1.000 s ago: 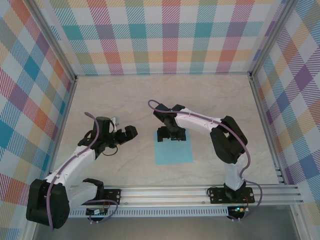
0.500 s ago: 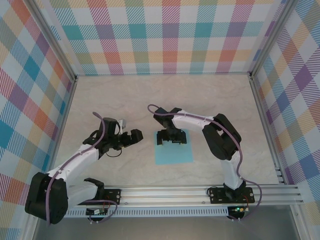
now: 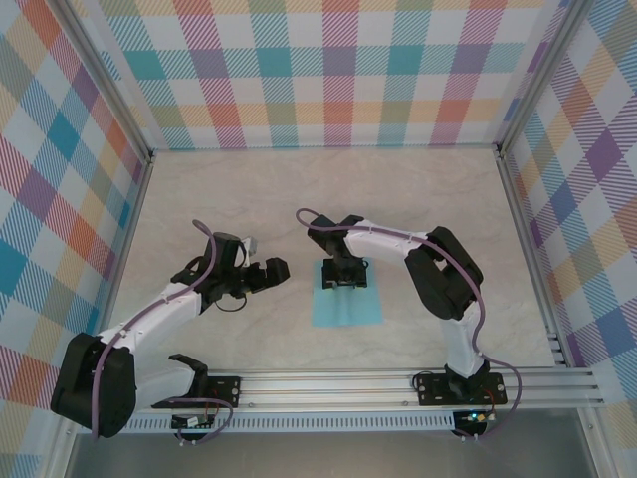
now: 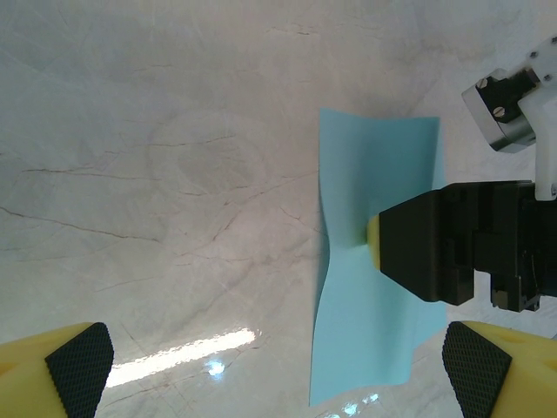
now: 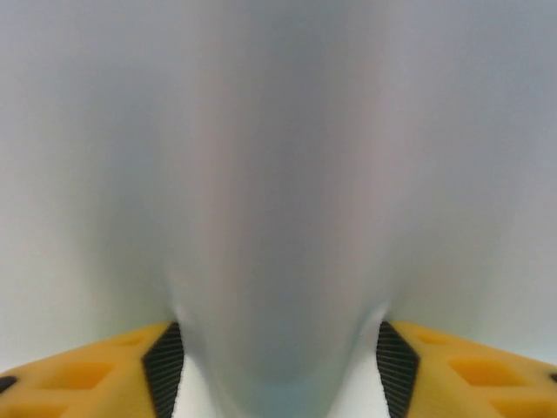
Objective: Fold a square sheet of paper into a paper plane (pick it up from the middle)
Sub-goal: Fold the square sheet of paper in half at the center of the table.
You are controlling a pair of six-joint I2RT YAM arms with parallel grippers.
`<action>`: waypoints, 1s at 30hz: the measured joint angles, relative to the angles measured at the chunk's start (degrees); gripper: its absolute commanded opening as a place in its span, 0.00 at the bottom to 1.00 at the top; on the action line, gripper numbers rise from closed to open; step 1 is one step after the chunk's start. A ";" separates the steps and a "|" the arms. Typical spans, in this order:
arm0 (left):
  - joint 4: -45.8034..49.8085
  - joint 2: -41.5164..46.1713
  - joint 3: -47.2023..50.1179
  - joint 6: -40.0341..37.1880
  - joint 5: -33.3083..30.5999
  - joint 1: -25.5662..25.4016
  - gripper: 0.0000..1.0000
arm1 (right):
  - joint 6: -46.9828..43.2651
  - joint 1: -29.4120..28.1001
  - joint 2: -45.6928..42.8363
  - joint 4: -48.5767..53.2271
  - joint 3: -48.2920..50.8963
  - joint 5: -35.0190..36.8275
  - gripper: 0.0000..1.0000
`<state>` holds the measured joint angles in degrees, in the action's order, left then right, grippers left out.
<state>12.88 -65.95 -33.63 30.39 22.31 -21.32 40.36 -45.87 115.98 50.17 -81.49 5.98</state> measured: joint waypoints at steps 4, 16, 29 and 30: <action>0.04 0.00 -0.07 0.02 -0.74 -0.04 1.00 | -0.37 -0.04 -0.96 1.33 -0.11 0.02 0.45; 0.52 1.99 -0.35 0.04 -2.86 -0.04 1.00 | 0.07 0.96 -18.78 -6.91 5.35 -10.51 0.44; 0.44 4.46 -1.07 0.46 -0.44 -3.80 1.00 | 2.62 10.54 -21.27 -26.10 24.44 -25.62 0.52; 0.44 4.42 -1.11 0.50 -0.44 -4.81 1.00 | 2.45 11.02 -21.20 -26.29 25.31 -25.62 0.56</action>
<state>13.32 -61.54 -34.74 30.89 21.87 -26.13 42.81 -34.85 94.78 23.88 -56.18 -19.64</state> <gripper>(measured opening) 0.998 0.512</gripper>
